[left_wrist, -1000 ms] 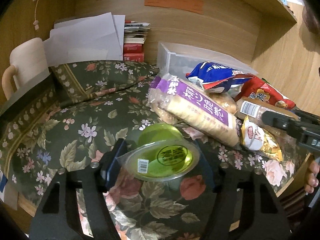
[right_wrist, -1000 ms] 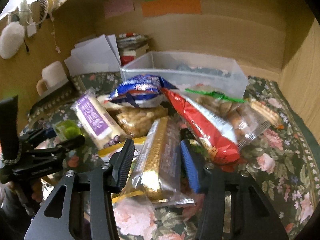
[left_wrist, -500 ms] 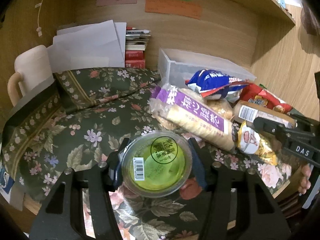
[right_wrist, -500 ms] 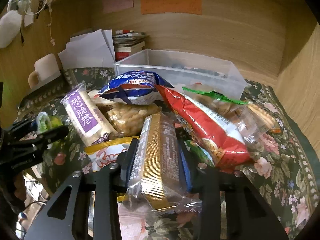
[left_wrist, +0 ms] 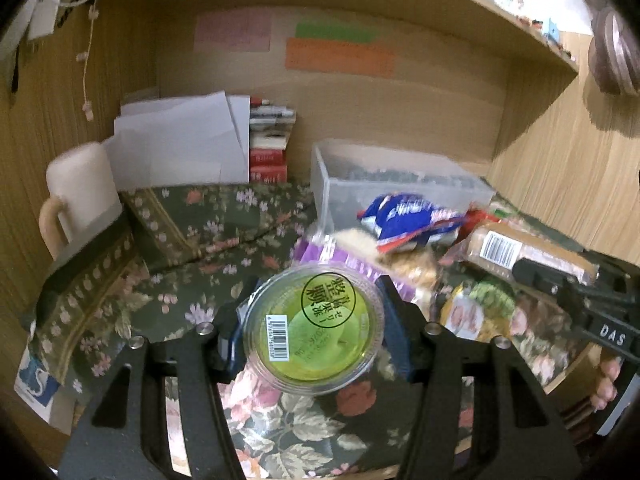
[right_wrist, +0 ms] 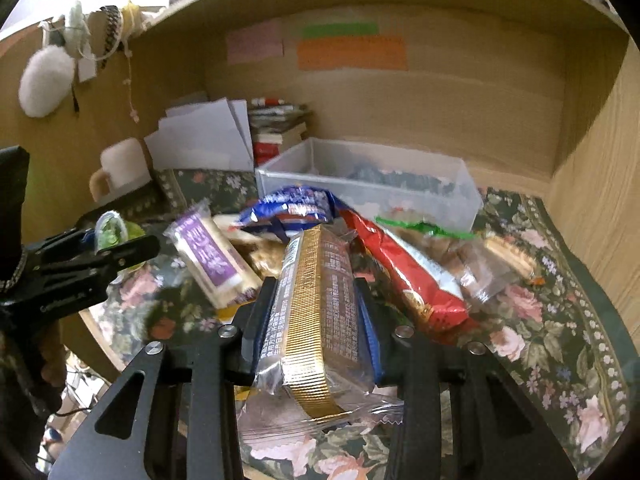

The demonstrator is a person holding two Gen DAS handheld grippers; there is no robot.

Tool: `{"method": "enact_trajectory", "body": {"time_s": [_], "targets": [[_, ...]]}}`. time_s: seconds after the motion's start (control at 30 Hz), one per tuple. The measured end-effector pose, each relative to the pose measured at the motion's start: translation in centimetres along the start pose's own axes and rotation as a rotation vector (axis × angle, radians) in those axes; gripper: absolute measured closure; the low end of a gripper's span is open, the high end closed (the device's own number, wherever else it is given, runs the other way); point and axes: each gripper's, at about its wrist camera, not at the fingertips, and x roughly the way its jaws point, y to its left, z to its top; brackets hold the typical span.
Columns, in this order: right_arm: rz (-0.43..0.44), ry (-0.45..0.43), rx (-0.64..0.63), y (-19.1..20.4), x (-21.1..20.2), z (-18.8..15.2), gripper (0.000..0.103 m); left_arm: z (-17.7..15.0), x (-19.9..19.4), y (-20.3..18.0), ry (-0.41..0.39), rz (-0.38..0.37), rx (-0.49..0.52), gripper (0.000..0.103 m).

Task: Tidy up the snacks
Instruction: 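Carry both snacks into the clear plastic box and open both grippers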

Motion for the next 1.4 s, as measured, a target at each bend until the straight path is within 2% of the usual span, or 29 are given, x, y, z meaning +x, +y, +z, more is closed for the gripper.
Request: {"method": "enact_trajectory", "body": {"time_s": [0.37,0.73,1.13,1.4], "targets": [[-0.02,-0.112,-0.01,-1.0,-2.6,2.6,0.069,4.6,-0.8,-1.7,-0.092,-0.03,0.031,0.047],[-0.079,-0.168,-0.01,-4.1,-2.0,6.3,0.069,10.1,2.2,-3.5,-0.118,-0.056,0.056,0.046],[-0.115,-0.157,0.009,-7.8,1.4,9.8,0.069,14.5,8.0,-4.5,-0.068,-0.047,0.073,0.046],[-0.124,-0.083,0.013,-9.6,5.4,11.4,0.069,15.9,12.1,-4.7,0.012,-0.046,0.084,0.046]]}}
